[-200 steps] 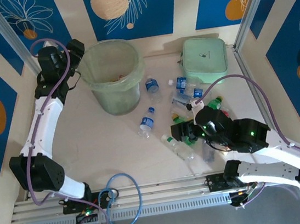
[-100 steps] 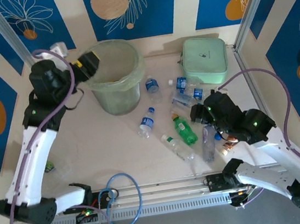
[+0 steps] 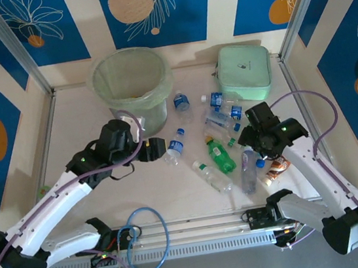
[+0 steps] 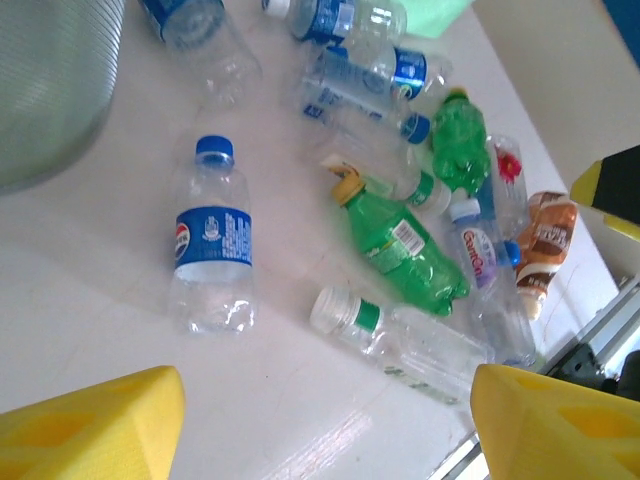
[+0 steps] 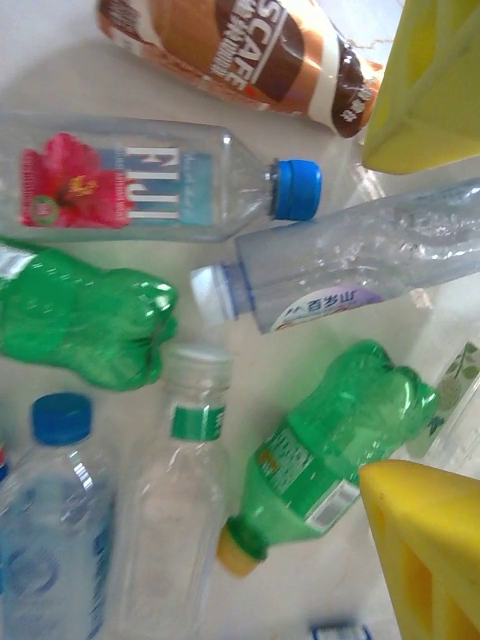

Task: Put the plastic bottles in the bin

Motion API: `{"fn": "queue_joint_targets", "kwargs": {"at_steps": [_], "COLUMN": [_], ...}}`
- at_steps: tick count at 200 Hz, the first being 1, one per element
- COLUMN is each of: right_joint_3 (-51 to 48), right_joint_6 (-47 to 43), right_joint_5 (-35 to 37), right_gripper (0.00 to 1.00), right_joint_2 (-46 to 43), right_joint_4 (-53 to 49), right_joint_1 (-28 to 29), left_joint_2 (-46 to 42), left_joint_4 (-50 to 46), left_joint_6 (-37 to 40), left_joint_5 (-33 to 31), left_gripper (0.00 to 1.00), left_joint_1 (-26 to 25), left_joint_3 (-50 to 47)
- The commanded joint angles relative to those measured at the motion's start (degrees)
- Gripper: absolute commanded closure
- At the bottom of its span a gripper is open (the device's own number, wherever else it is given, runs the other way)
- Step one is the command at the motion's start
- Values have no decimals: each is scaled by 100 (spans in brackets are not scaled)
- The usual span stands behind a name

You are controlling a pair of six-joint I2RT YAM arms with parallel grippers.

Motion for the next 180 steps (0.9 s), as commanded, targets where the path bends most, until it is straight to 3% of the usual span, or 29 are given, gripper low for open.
{"fn": "queue_joint_targets", "kwargs": {"at_steps": [1, 47, 180], "right_joint_3": [-295, -774, -605], "right_joint_6": [340, 535, -249], "right_joint_5": [-256, -583, -1160], "right_gripper": [24, 26, 29], "right_joint_2": [-16, 580, 2465], "right_joint_4": [-375, -354, 492], "right_joint_1": [219, 350, -28], "left_joint_2": [54, 130, 68], "left_joint_4": [104, 66, 210], "left_joint_6": [-19, 209, 246], "left_joint_5": [-251, -225, -146], "left_gripper": [25, 25, 24], "left_joint_1": [-183, -195, -194], "left_joint_3": [4, 168, -60]}}
